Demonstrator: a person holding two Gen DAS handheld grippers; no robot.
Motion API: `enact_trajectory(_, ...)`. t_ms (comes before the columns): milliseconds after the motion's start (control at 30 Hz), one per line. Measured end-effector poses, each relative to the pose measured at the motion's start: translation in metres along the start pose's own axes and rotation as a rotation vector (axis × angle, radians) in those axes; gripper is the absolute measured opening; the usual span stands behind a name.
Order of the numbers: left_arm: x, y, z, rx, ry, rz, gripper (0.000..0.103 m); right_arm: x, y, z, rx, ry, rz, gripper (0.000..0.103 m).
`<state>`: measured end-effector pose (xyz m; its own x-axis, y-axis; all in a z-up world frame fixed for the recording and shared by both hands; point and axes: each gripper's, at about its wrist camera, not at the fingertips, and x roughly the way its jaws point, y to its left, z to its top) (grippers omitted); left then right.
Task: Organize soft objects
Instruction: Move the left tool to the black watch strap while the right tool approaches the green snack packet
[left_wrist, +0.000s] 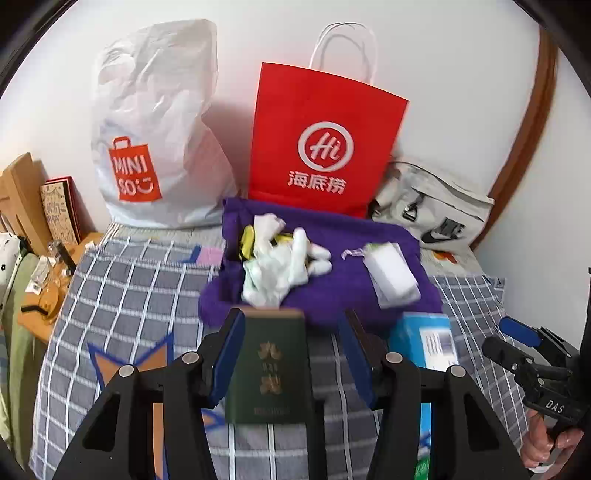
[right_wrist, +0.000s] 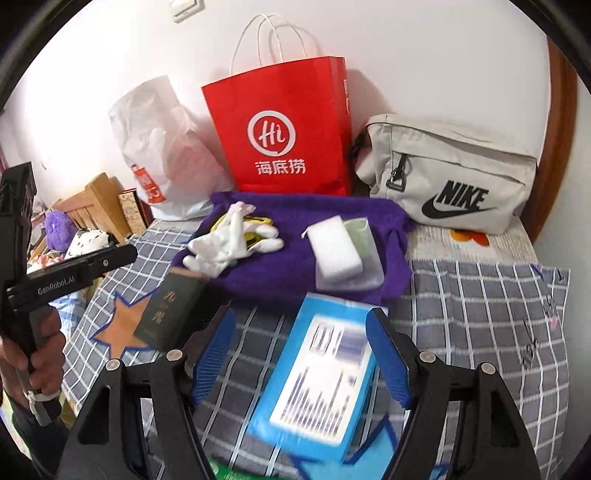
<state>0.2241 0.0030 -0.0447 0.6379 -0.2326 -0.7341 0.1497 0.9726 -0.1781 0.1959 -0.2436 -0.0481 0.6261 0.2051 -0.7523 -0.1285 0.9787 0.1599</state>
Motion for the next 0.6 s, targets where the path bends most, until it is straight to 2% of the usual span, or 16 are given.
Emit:
enact_trajectory(233,-0.024,-0.001,-0.042,-0.010,0.014,0.009,0.051,-0.024,0.010,-0.041,-0.016,-0.014,0.037,0.073)
enact_trajectory(367,-0.034,0.003,-0.065,-0.021,0.021,0.024,0.051,-0.028,0.014,-0.066,-0.024,0.009,0.055,0.073)
enact_trajectory(600,-0.030,0.009,-0.096,-0.047,0.062,0.024,0.051,-0.023,0.030,-0.107,-0.073,0.047,0.071,0.073)
